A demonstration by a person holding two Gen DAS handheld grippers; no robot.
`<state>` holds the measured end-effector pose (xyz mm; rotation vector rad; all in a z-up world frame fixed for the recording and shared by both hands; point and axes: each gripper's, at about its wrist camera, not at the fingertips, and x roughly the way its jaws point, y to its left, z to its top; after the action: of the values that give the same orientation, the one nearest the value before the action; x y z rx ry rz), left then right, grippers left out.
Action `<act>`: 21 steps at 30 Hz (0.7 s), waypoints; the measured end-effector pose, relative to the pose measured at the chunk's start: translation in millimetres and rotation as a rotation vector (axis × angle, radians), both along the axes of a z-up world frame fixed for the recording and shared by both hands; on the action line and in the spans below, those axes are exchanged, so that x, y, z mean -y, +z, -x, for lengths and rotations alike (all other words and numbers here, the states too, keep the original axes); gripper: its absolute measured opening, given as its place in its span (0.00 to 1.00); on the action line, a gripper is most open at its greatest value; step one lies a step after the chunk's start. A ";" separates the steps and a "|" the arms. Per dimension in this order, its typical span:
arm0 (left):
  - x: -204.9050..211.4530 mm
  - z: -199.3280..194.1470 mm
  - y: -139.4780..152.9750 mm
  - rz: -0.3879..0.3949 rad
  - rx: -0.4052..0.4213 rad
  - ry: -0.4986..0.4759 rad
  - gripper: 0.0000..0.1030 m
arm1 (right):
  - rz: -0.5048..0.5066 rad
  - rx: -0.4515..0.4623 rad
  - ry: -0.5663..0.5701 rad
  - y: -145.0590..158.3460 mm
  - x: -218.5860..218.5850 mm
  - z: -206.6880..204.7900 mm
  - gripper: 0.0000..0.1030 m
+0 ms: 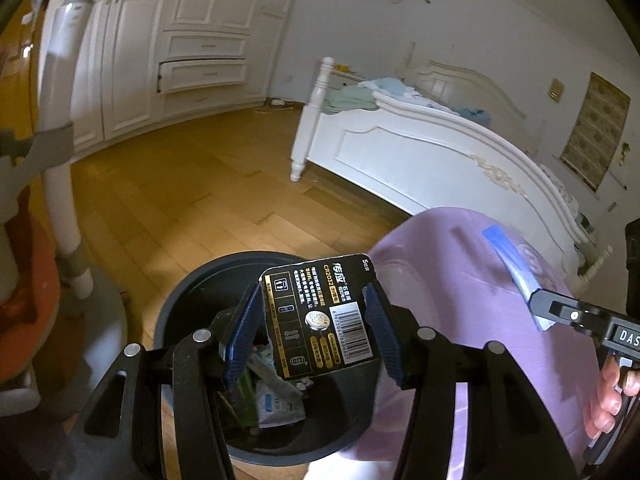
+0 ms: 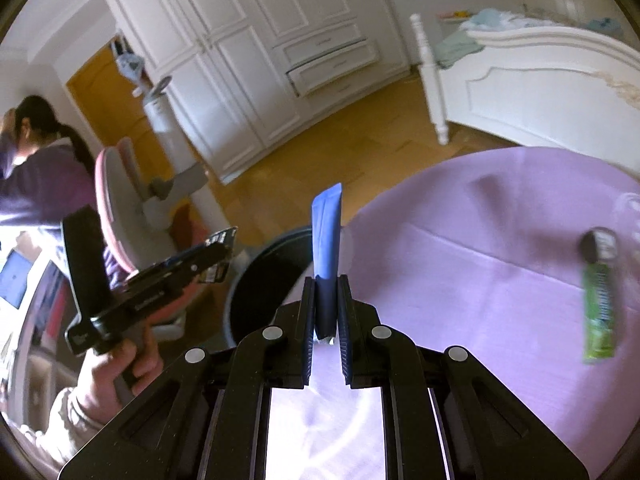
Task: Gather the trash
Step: 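Carry the battery card and blue tube over the black bin and open both tools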
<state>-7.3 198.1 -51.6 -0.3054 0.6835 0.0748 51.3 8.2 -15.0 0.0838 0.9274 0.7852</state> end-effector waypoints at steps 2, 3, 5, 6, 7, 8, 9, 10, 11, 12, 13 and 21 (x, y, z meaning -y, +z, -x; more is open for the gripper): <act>-5.5 2.2 -2.6 0.008 -0.004 0.012 0.52 | 0.006 -0.012 0.021 -4.1 -14.7 -2.8 0.12; -9.6 3.0 -4.8 0.014 -0.007 0.020 0.52 | 0.007 -0.017 0.029 -6.8 -20.3 -4.2 0.12; -16.5 4.0 -8.3 0.022 -0.012 0.027 0.52 | 0.014 -0.029 0.046 -11.5 -34.6 -7.6 0.12; -18.7 4.1 -9.7 0.027 -0.014 0.032 0.52 | 0.017 -0.033 0.052 -13.8 -39.7 -8.6 0.12; -23.2 5.1 -10.6 0.032 -0.015 0.035 0.52 | 0.021 -0.039 0.061 -16.6 -47.3 -10.2 0.12; -25.3 5.0 -11.7 0.037 -0.015 0.039 0.52 | 0.024 -0.042 0.066 -18.2 -51.9 -10.3 0.12; -28.3 5.3 -12.8 0.041 -0.017 0.044 0.52 | 0.026 -0.046 0.071 -19.8 -55.6 -11.0 0.12; -30.6 6.0 -13.5 0.045 -0.017 0.047 0.52 | 0.030 -0.054 0.079 -23.3 -61.9 -12.4 0.12; -32.6 5.7 -14.3 0.050 -0.018 0.050 0.52 | 0.036 -0.060 0.084 -26.1 -67.0 -13.7 0.12; -36.6 6.4 -14.8 0.052 -0.019 0.051 0.52 | 0.040 -0.064 0.087 -27.8 -70.7 -14.6 0.12; -38.1 6.0 -15.2 0.054 -0.020 0.053 0.52 | 0.045 -0.069 0.091 -30.5 -75.6 -15.5 0.12; -47.7 2.6 -20.9 0.069 -0.042 0.067 0.53 | 0.054 -0.096 0.107 -41.5 -103.2 -26.1 0.14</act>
<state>-9.9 245.8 -72.5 -0.3938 0.7183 0.1223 77.4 111.4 -56.6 0.0251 1.0502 0.8603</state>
